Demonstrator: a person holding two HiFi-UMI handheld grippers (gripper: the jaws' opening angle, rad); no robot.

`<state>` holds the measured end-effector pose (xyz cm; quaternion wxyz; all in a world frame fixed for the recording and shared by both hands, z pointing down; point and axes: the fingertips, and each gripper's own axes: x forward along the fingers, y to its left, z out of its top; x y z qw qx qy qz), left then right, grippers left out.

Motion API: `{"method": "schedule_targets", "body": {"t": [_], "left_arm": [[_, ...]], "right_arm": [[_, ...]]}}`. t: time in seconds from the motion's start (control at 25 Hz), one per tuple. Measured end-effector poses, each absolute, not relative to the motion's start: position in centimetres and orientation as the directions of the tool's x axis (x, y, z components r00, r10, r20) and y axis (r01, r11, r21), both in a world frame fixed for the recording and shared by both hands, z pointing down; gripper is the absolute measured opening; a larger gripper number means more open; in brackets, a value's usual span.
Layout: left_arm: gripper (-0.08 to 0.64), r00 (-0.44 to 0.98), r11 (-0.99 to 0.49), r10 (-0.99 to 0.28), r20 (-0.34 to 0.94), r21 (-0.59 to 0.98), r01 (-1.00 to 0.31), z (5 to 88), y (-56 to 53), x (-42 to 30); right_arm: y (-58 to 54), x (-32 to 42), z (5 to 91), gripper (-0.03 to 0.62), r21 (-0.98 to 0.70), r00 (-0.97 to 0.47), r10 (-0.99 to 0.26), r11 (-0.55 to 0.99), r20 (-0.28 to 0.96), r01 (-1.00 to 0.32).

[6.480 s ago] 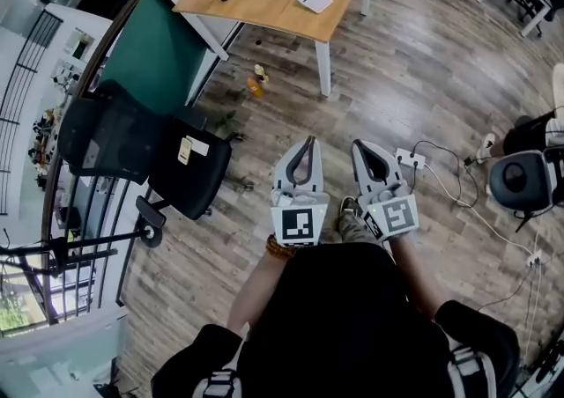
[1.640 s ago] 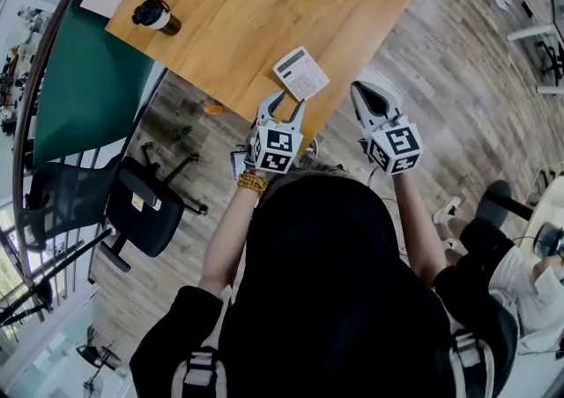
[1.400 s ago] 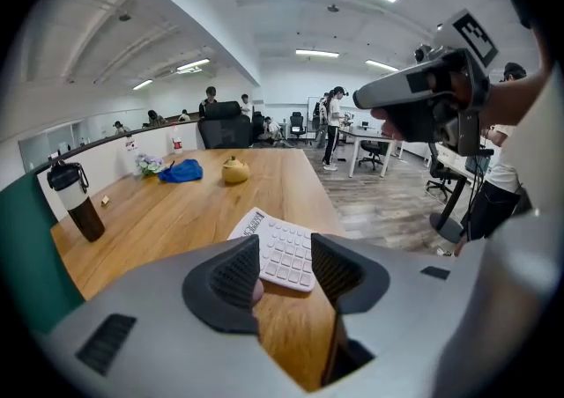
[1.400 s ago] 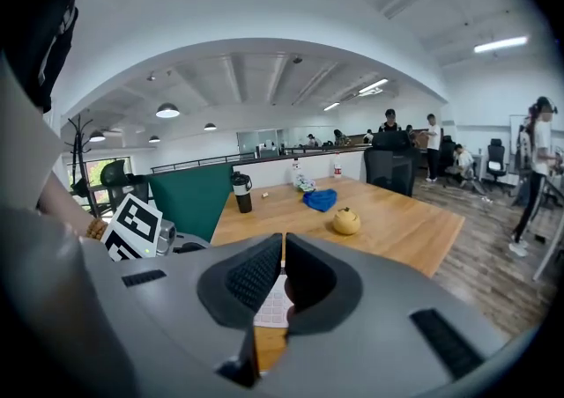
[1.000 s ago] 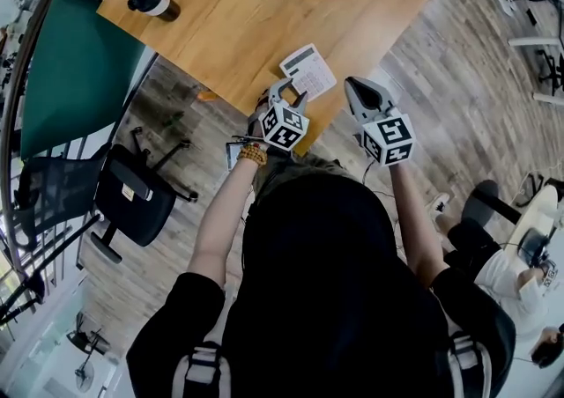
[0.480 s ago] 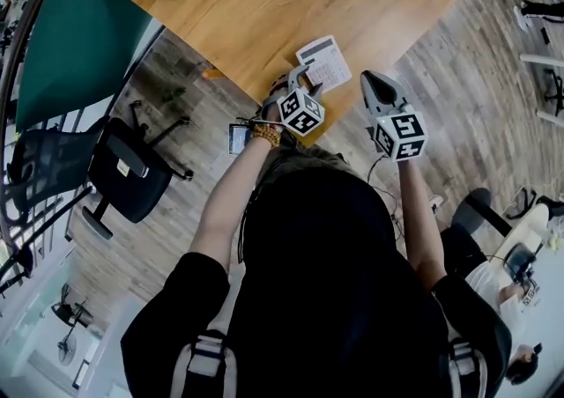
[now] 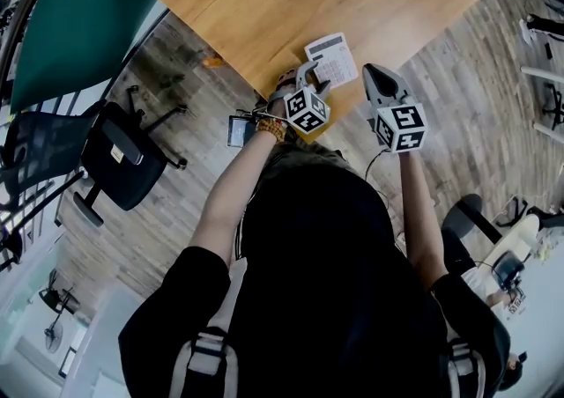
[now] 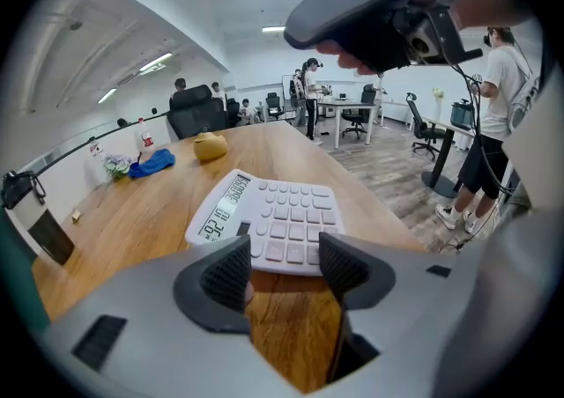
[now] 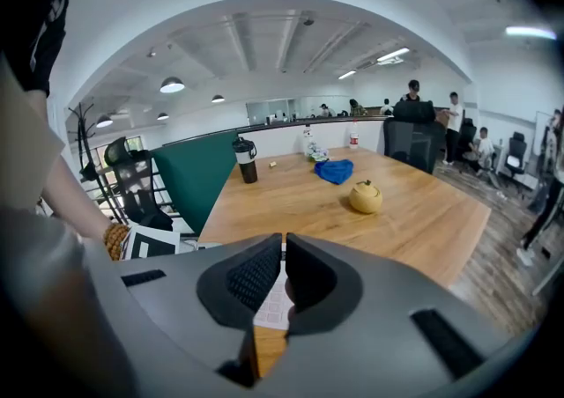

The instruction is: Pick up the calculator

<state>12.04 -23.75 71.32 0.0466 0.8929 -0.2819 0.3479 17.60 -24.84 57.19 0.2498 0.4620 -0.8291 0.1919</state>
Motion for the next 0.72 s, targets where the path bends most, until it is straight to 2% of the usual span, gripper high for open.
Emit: {"method": "schedule_targets", "body": {"t": [0.2,0.72], "left_arm": [[0.262,0.619,-0.836,-0.479,0.623,-0.109,-0.537,71.4,-23.6,11.9],[0.262,0.648,-0.838,-0.484,0.588,-0.1,-0.536,71.4,-23.4,11.8]], "right_arm": [[-25.7,17.0,58.9,0.056,-0.178,-0.498,-0.631,0.5,0.594,-0.847],[-27.5,17.2,65.6,0.173,-0.214,-0.534,-0.457,0.583,0.711,-0.784]]}}
